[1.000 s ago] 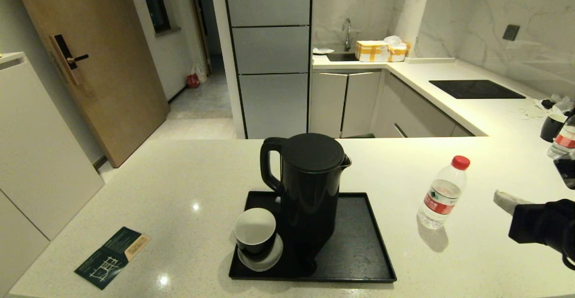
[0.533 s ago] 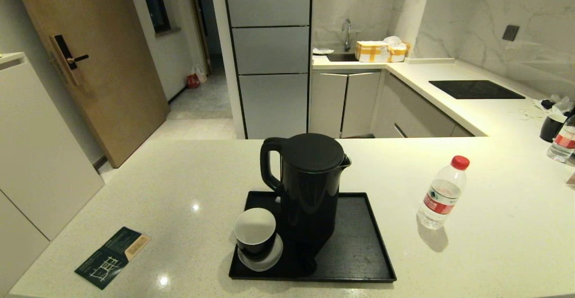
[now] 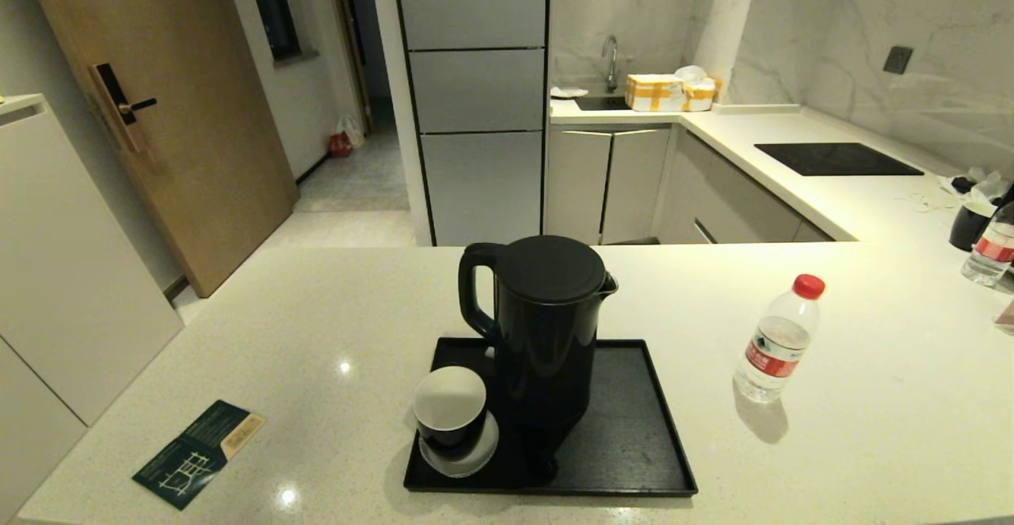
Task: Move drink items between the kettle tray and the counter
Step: Pick up the tea cup
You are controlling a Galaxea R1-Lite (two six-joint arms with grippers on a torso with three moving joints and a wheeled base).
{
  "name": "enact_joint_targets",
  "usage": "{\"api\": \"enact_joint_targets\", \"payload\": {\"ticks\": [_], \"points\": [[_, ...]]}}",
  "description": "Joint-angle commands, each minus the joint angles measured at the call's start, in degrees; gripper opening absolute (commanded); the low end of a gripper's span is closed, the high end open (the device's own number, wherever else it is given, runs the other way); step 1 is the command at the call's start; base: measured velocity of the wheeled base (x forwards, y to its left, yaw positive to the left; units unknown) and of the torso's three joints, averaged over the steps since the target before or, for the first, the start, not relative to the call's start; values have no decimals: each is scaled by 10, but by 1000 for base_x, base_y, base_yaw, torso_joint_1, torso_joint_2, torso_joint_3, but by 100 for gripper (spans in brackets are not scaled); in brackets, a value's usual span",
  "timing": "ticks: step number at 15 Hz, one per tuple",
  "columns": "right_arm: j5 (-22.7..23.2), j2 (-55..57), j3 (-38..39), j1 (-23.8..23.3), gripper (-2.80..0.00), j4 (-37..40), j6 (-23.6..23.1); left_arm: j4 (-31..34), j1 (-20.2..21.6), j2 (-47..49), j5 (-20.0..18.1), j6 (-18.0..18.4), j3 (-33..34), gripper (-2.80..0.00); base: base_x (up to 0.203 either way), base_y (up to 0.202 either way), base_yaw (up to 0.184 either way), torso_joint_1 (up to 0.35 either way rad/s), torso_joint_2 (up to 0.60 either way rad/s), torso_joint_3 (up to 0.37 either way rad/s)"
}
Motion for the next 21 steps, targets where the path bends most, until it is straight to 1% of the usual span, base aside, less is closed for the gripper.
{"api": "enact_joint_targets", "payload": {"ticks": [1, 2, 3, 4, 5, 6, 7, 8, 10, 11, 13, 14, 21], "points": [[16, -33, 140, -3, -280, -157, -4, 0, 0, 0, 0, 0, 0, -280, 0, 0, 0, 0, 0, 0], [26, -32, 191, -3, -280, -221, -10, 0, 0, 0, 0, 0, 0, -280, 0, 0, 0, 0, 0, 0], [44, -32, 266, -4, -280, -286, -13, 0, 0, 0, 0, 0, 0, -280, 0, 0, 0, 0, 0, 0], [64, -32, 334, -4, -280, -336, -16, 0, 0, 0, 0, 0, 0, -280, 0, 0, 0, 0, 0, 0], [82, -31, 376, -5, -280, -366, -20, 0, 0, 0, 0, 1, 0, -280, 0, 0, 0, 0, 0, 0], [91, -31, 397, -5, -280, -361, -25, 0, 0, 0, 0, 1, 0, -280, 0, 0, 0, 0, 0, 0], [98, -31, 399, -5, -280, -336, -30, 0, 0, 0, 0, 1, 0, -280, 0, 0, 0, 0, 0, 0], [104, -31, 399, -5, -280, -325, -24, 0, 0, 0, 0, 0, 0, -280, 0, 0, 0, 0, 0, 0], [125, -31, 395, -5, -280, -209, -9, 0, 0, 0, 0, 0, 0, -280, 0, 0, 0, 0, 0, 0], [130, -31, 394, -5, -280, -198, -6, 0, 0, 0, 0, 0, 0, -280, 0, 0, 0, 0, 0, 0], [133, -31, 394, -5, -280, -210, -2, 0, 0, 0, 0, 0, 0, -280, 0, 0, 0, 0, 0, 0], [133, -31, 397, -5, -280, -224, 9, 0, 0, 0, 0, 0, 0, -280, 0, 0, 0, 0, 0, 0], [133, -31, 397, -5, -280, -224, 10, 0, 0, 0, 0, 0, 0, -280, 0, 0, 0, 0, 0, 0]]}}
